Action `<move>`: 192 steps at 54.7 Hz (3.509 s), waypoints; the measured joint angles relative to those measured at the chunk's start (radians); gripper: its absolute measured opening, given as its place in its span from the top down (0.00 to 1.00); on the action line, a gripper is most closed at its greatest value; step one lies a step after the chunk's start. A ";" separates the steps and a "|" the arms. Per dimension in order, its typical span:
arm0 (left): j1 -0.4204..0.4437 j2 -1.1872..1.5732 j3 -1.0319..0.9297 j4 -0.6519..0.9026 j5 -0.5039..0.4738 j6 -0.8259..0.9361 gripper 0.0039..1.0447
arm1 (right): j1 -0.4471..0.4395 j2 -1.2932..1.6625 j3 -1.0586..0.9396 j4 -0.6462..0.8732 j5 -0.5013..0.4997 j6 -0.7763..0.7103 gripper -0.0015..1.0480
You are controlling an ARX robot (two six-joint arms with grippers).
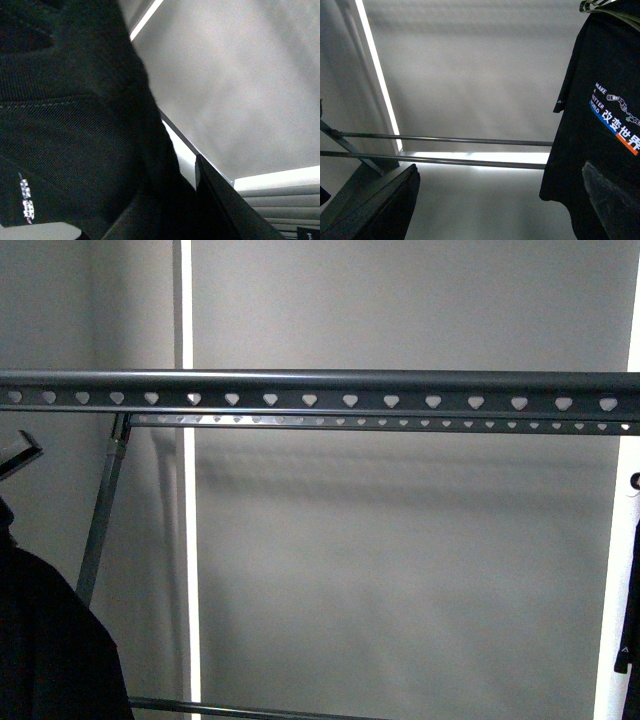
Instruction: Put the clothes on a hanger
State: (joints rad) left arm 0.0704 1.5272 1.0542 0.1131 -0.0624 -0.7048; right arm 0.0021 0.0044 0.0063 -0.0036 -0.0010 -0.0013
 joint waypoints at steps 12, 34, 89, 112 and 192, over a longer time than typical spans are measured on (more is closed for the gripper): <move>0.025 -0.060 -0.071 -0.050 0.092 -0.019 0.92 | 0.000 0.000 0.000 0.000 0.000 0.000 0.07; -0.037 -0.337 -0.159 -0.388 0.692 0.578 0.95 | 0.000 0.000 0.000 0.000 0.000 0.000 0.07; -0.304 -0.030 0.166 -0.171 0.543 2.399 0.95 | 0.000 0.000 0.000 0.000 0.000 0.000 0.07; -0.365 0.050 0.364 -0.415 0.648 2.173 0.95 | 0.000 0.000 0.000 0.000 0.000 0.000 0.07; -0.321 0.081 0.490 -0.662 0.755 2.055 0.95 | -0.278 0.625 0.409 0.455 -0.652 -0.628 0.07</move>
State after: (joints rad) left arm -0.2508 1.6081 1.5444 -0.5491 0.6926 1.3506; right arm -0.2756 0.6292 0.4152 0.4511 -0.6533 -0.6296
